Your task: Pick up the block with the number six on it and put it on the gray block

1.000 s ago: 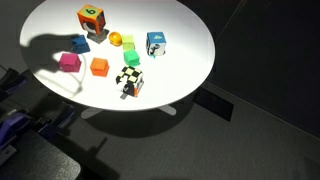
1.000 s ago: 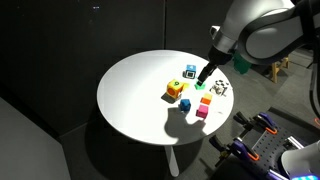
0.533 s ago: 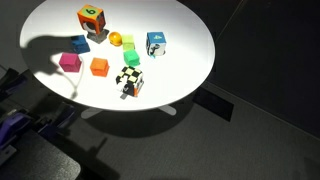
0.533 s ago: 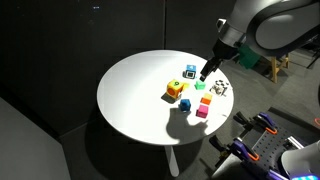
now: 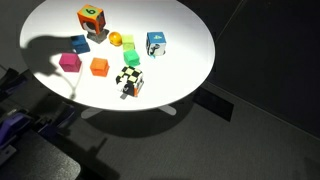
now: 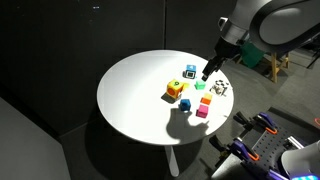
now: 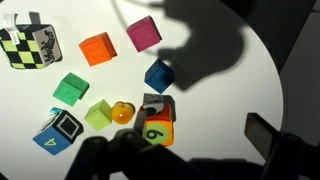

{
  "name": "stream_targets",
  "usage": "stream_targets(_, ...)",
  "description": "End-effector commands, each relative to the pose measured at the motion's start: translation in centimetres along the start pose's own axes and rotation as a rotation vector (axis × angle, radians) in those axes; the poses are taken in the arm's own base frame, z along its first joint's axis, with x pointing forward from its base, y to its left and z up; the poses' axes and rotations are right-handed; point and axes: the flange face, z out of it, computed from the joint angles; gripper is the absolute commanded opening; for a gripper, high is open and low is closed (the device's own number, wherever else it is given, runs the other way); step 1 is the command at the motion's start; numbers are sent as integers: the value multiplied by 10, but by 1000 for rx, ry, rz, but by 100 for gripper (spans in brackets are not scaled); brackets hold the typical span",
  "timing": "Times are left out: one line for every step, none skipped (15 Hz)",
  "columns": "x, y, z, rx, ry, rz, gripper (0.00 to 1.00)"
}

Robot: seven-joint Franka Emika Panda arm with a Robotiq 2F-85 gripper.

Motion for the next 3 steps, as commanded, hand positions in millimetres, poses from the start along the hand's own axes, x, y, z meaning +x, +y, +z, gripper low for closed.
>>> stream_targets(0,0,0,0,-1,0,100)
stream_targets(0,0,0,0,-1,0,100)
stream_targets(0,0,0,0,-1,0,100)
